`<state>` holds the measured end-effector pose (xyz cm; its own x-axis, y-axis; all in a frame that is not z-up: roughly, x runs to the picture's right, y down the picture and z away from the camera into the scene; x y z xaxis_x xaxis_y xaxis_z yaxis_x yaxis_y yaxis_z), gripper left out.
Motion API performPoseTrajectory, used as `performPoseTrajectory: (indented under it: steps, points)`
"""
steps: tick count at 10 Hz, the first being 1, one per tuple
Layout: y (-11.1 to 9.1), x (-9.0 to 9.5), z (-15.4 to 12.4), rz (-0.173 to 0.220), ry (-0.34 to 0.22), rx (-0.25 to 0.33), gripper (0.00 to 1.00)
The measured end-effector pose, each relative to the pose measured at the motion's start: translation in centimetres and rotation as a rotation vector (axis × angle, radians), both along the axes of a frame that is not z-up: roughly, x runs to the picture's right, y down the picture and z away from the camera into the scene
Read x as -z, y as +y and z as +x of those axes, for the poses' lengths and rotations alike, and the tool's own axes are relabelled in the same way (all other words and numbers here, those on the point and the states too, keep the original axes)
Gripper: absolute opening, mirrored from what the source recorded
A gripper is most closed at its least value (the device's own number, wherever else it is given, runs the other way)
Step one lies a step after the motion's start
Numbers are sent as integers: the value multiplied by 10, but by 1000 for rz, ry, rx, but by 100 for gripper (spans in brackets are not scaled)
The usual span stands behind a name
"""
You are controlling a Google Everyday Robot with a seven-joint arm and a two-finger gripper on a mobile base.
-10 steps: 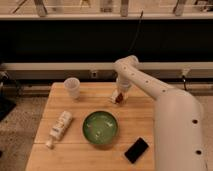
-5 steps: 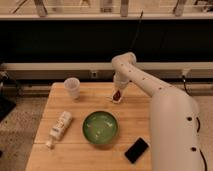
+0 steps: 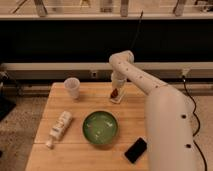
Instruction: Place the pepper on the white sponge
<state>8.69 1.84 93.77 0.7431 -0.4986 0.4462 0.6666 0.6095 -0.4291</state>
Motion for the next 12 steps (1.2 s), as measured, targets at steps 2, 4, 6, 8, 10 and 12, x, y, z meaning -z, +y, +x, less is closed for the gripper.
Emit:
performPoseTrajectory:
  steps: [2, 4, 6, 8, 10, 12]
  points:
    - [0, -2, -2, -5, -3, -4, 44]
    - [1, -4, -2, -11, -2, -4, 64]
    - [3, -5, 2, -18, 3, -6, 80]
    - [3, -5, 4, -22, 6, -6, 80]
    - [3, -4, 6, -24, 5, -7, 80]
    - [5, 1, 18, -26, 9, -16, 80]
